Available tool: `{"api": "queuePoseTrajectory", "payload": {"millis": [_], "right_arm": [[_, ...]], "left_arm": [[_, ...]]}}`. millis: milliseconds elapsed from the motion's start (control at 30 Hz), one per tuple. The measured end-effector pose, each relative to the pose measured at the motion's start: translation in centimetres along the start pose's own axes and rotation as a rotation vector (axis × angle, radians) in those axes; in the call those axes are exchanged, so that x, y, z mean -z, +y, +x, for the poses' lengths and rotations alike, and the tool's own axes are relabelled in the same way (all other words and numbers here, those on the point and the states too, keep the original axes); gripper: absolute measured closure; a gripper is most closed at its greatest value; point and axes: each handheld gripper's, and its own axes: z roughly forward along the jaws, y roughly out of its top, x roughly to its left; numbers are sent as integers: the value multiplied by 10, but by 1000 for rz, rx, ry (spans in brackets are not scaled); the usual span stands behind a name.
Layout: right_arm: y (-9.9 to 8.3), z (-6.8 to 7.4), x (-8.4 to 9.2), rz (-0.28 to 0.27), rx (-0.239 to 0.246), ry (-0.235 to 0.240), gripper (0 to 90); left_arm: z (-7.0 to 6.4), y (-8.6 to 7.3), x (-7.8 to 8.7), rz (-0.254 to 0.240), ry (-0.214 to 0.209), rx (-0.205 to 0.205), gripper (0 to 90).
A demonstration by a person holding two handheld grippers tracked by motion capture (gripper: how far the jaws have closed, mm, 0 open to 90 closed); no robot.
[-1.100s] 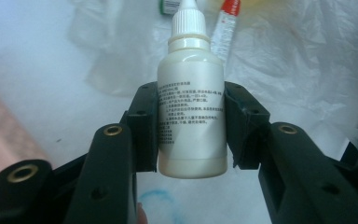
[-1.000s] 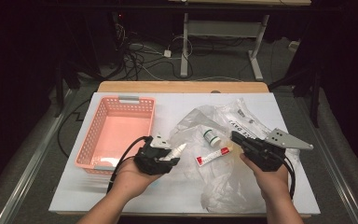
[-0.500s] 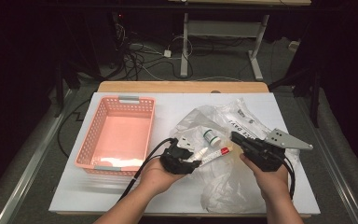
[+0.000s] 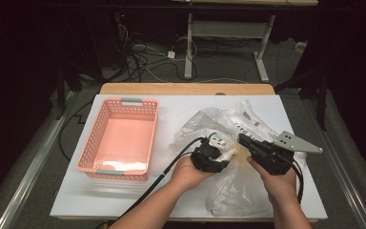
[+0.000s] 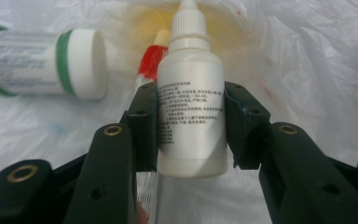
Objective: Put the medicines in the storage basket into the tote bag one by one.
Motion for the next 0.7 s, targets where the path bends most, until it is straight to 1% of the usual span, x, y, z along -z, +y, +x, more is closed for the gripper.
{"api": "queuePoseTrajectory", "payload": {"millis": [33,67,133,167,200,233,267,300,367,400,433,533,567,600,633,667,700], "right_arm": [[0,-1,0,-1,3,0,900],[0,-1,0,-1,3,0,900],[-1,-2,1,-1,2,-3,900],[-1,-3,1,-1,0,-6,900],[-2,-4,1,-2,0,-7,900],[-2,-4,1,-2,0,-7,900],[-2,-5,1,-1,-2,-9,900],[-3,-5,1,1,-7,-10,900],[-2,-5,1,-1,-3,-10,900],[-2,-5,2,0,-5,-9,900],[-2,-5,2,0,-6,-10,900],[-2,-5,1,0,-2,-9,900],[-2,-5,1,2,-6,-9,900],[-3,-5,1,3,-7,-9,900],[-3,-5,0,5,-5,-8,900],[-3,-5,0,5,-4,-7,900],[-3,-5,0,5,-3,-7,900]], "left_arm": [[-1,1,-4,-3,6,5,584],[-1,2,-8,-1,-5,2,584],[-2,4,-16,-3,-3,2,584],[-2,4,-19,-11,-5,1,583],[-2,4,-20,-22,-7,-4,583],[-2,4,-20,-22,-10,-13,583],[-2,5,-22,-29,-9,-10,584],[-2,6,-23,-30,-14,-16,584],[-4,8,-24,-19,-15,-37,584],[-5,8,-25,-19,-16,-32,583],[-5,8,-24,-16,-20,-37,579],[-8,8,-19,-19,-12,-43,461],[-9,8,-17,-20,-7,-46,438],[-9,7,-15,-24,1,-47,428],[-9,6,-10,-35,16,-37,428],[-8,4,-6,-39,13,-42,428],[-8,2,-2,-48,23,-41,428]]}}
